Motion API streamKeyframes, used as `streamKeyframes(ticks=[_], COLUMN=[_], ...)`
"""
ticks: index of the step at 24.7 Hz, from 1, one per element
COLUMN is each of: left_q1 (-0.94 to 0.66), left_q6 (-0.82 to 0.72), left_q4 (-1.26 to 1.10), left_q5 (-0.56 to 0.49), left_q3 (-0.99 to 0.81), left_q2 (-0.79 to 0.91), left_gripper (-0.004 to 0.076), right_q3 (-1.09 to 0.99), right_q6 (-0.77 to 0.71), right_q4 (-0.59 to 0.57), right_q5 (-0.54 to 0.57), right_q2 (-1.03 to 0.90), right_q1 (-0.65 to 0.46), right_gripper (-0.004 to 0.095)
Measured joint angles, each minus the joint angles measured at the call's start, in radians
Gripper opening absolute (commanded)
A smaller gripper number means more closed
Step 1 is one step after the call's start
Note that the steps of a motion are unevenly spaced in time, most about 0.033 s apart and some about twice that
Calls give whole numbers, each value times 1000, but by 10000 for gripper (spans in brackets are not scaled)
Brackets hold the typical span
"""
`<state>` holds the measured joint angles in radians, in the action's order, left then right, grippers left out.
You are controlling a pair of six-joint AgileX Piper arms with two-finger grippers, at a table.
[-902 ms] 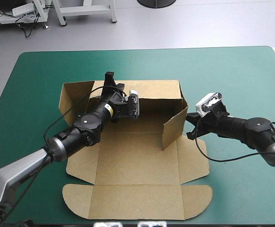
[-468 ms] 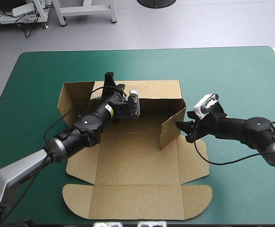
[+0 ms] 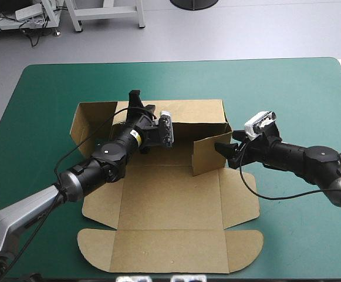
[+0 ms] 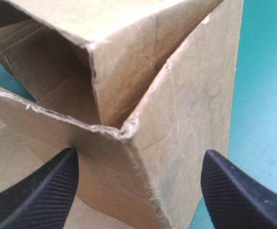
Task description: Fold the box
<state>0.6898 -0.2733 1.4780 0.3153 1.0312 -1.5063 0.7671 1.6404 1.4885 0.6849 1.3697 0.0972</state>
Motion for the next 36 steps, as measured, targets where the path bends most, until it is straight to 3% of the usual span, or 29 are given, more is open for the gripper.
streamKeyframes(ticks=[7,14,16,20,24,32,36], left_q1=[37,72,72,72,83,93,102], left_q6=[-31,-39,-13,62,116,132,132], left_q4=[2,-87,-100,-176,-207,-218,-223], left_q5=[65,124,124,124,138,159,175], left_q3=[14,81,82,90,91,91,91], left_q2=[-20,-51,-52,-51,-46,-45,-44], left_gripper=[-8,0,0,0,0,12,148], right_q3=[2,10,10,10,12,19,20], right_q6=[25,17,15,4,-8,-12,-25], right_q4=[49,74,94,111,111,118,118], right_q5=[-144,-198,-218,-204,-188,-228,-239], right_q2=[0,0,0,7,31,41,41], right_q1=[117,139,139,139,130,146,149], right_gripper=[670,668,592,280,86,-19,-19])
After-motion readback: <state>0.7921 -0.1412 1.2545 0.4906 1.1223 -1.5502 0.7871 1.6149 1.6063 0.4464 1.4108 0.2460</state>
